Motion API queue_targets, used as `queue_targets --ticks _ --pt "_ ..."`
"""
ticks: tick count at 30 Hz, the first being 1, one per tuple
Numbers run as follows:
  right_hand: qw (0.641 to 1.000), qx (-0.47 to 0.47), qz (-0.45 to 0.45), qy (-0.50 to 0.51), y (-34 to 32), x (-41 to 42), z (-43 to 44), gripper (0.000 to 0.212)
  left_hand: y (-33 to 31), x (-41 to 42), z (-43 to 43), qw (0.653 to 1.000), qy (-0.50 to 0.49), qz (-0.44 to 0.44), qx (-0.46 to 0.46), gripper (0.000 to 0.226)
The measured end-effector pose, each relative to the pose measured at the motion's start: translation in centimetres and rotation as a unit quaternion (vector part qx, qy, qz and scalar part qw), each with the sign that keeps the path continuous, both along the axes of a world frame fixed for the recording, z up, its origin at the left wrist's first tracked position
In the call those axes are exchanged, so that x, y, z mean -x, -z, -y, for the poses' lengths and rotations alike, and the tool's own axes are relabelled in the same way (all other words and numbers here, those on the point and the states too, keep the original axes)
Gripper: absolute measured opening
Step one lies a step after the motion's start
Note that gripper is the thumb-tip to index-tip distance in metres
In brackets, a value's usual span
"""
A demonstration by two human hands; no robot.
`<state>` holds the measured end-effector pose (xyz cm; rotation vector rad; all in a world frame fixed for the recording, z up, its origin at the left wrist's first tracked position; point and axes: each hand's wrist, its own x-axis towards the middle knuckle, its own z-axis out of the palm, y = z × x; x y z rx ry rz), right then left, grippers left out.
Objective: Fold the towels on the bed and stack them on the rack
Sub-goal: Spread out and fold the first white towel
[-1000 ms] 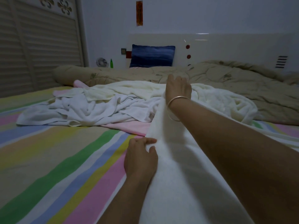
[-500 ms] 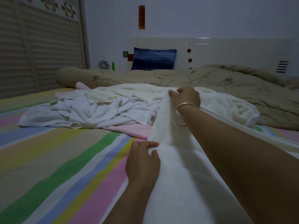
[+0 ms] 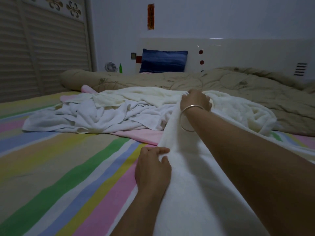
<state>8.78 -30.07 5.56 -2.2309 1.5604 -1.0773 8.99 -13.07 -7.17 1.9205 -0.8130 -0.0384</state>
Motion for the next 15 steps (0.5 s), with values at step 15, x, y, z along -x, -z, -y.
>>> queue_targets --ticks 15 --pt "0.969 0.163 -0.163 -0.089 1.9 2.1 2.1 0.043 -0.2 0.3 -0.1 0.999 -0.022 0.02 -0.017 0.026"
